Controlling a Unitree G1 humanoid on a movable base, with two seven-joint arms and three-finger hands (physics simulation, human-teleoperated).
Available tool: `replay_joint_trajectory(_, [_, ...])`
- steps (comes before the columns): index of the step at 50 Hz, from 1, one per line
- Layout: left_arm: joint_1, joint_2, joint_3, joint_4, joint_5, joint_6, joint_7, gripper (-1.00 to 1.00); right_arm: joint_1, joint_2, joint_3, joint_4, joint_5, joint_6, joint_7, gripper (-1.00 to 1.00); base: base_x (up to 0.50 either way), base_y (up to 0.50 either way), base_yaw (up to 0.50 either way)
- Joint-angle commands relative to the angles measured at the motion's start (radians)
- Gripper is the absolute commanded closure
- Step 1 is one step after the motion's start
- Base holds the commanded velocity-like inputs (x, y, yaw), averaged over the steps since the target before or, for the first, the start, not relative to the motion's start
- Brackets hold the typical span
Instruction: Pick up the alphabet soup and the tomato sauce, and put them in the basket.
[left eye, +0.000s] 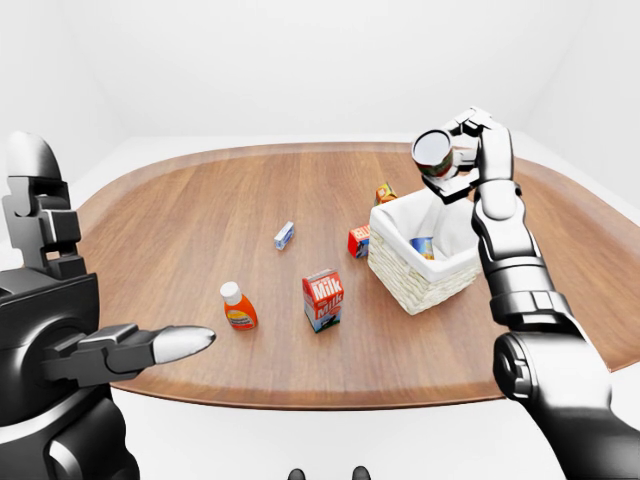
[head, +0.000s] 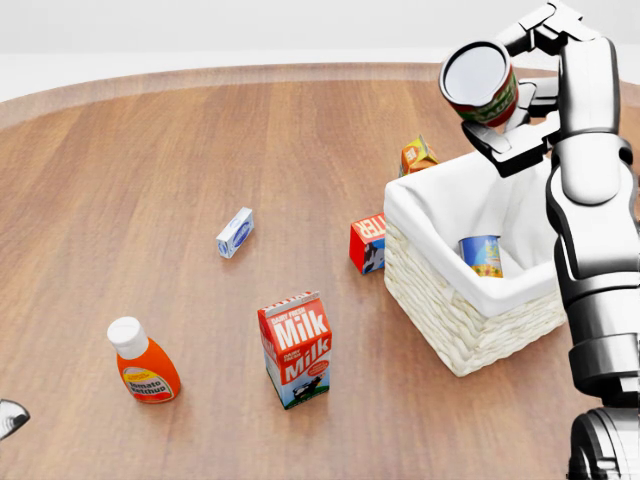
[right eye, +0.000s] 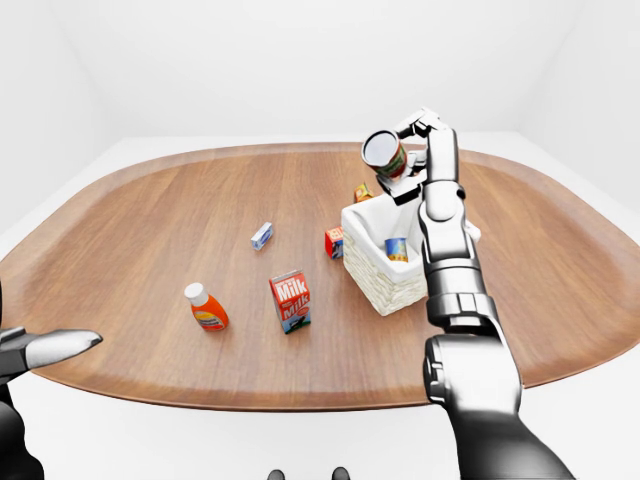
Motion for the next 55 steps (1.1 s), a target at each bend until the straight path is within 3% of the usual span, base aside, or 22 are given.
replay_joint_trajectory(1, [-0.007, 0.004, 0.007, 0.004, -0.006, 0.000, 0.005, -0.94, -0.264, -0.046, 0.023, 0.506, -0.065, 0.000, -0.062, 1.00, 0.00, 0.00, 0.00])
replay_joint_trajectory(22, [-0.011, 0.011, 0.013, 0.008, -0.011, 0.000, 0.010, -0.94, -0.206, -0.020, 0.012, 0.608, -0.178, 0.000, -0.068, 1.00, 0.00, 0.00, 0.00])
replay_joint_trajectory(34, [-0.020, 0.019, 0.020, 0.014, -0.018, 0.000, 0.018, -0.94, -0.276, -0.092, -0.003, 0.624, -0.277, 0.000, -0.068, 0.99, 0.00, 0.00, 0.00])
replay_joint_trajectory(35, [-0.020, 0.019, 0.020, 0.013, -0.019, 0.000, 0.018, -0.94, -0.277, -0.094, -0.004, 0.624, -0.282, 0.000, -0.077, 0.43, 0.00, 0.00, 0.00])
replay_joint_trajectory(36, [-0.020, 0.020, 0.022, 0.013, -0.019, 0.000, 0.018, -0.94, -0.278, -0.098, -0.009, 0.623, -0.282, 0.000, -0.087, -1.00, 0.00, 0.00, 0.00])
replay_joint_trajectory(55, [-0.017, 0.020, 0.024, 0.011, -0.020, 0.000, 0.016, -0.94, -0.300, -0.109, -0.014, 0.612, -0.260, 0.000, -0.079, -1.00, 0.00, 0.00, 0.00])
